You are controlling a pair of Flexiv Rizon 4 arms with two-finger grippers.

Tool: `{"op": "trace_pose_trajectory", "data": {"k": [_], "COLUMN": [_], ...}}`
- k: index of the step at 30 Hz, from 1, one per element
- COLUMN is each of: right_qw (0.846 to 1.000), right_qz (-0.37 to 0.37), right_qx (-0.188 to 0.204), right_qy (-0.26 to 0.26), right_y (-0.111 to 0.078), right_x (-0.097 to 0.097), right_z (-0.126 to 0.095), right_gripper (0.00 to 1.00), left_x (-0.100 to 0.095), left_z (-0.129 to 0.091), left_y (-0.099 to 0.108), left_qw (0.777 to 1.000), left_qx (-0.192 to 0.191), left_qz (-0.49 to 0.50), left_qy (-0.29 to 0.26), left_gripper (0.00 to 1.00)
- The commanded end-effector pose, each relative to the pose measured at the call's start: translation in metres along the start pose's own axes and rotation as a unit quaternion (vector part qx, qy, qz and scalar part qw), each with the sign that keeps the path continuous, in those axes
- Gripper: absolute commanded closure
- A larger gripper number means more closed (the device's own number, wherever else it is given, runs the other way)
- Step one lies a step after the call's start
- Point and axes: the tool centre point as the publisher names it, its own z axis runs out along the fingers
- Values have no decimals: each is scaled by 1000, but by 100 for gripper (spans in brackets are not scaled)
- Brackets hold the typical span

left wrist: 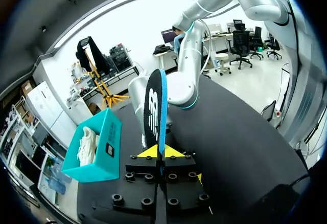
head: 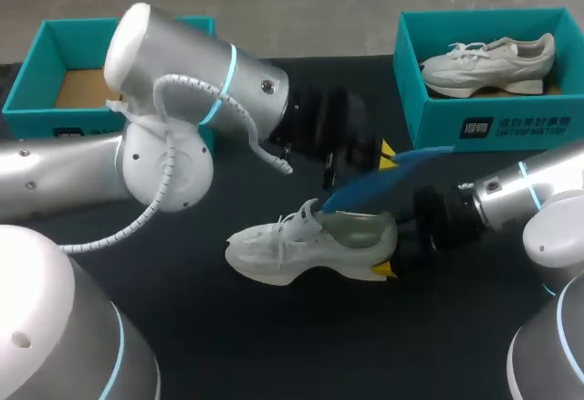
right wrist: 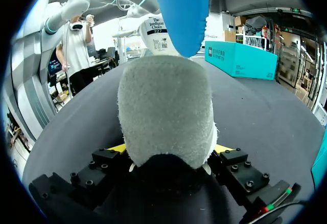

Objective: Take the shoe out of the shoebox, open the shoe tongue, remove and reinsert the insole, then place the shoe into the shoebox

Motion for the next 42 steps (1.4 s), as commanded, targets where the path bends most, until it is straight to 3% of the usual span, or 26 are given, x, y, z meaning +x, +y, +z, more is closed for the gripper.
{"op": "trace_pose_trajectory", "data": {"k": [1, 27, 34, 42], "right_qw": [1000, 1000, 1000, 1000], "right_qz": [0, 0, 0, 0], "right_qx": [2, 2, 2, 2], "right_qy": [0, 0, 0, 0], "right_y": [-1, -1, -1, -1], "right_x": [0, 0, 0, 0], "right_z": [4, 4, 4, 4], "right_gripper": [100, 100, 100, 100], "left_x": [-7, -7, -9, 0], "left_z": [-9, -9, -20, -33], "left_y": [-12, -12, -43, -58], "left_qw": [998, 998, 996, 989], "left_qx": [46, 46, 44, 24], "left_qz": [13, 13, -67, -137], "left_qy": [33, 33, 38, 53], "left_gripper": [100, 100, 100, 100]}}
